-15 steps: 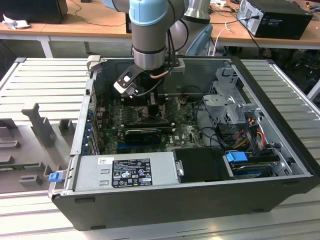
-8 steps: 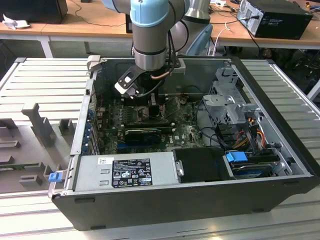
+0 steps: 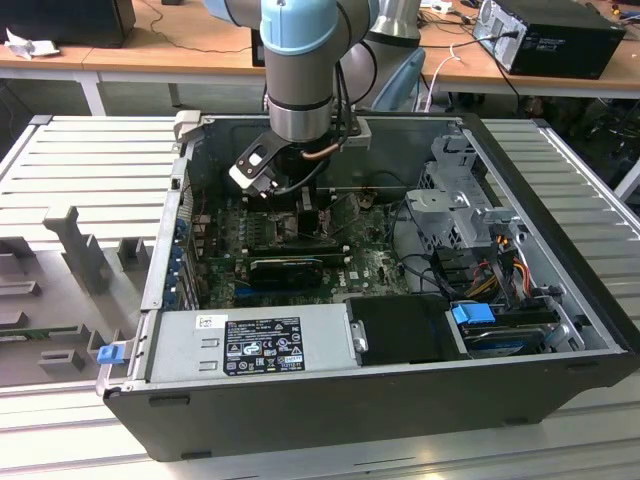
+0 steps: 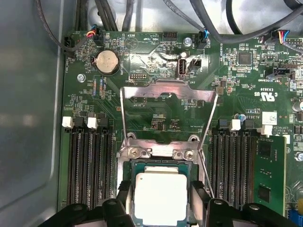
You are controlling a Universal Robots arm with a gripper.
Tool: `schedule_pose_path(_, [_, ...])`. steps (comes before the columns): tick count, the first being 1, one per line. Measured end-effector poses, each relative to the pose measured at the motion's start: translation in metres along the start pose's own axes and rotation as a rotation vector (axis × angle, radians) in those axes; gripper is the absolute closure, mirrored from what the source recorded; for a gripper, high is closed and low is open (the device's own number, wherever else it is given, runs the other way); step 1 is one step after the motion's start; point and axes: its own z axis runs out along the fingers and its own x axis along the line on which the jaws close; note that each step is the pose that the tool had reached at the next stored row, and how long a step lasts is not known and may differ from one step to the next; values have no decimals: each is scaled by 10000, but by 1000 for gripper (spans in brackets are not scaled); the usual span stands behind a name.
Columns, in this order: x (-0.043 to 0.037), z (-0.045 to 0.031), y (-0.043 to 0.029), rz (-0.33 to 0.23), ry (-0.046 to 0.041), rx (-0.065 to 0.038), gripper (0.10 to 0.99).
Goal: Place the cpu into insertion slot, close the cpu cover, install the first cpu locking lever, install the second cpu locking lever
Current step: 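Place the cpu into insertion slot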
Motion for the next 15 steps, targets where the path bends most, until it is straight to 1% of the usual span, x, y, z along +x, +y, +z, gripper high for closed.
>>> schedule_pose_path(2, [0, -17, 1, 1, 11, 2, 478])
schedule_pose_path(3, [1, -46, 3, 1, 13, 0, 478])
schedule_pose_path(4, [2, -90, 5, 2, 13, 1, 478])
schedule_pose_path(5, [3, -129, 8, 3, 11, 1, 561])
schedule_pose_path(6, [3, -150, 10, 4, 9, 1, 682])
schedule_pose_path(11, [4, -204, 14, 2, -3, 3, 980])
schedule_pose_path(15, [5, -248, 16, 7, -17, 4, 980])
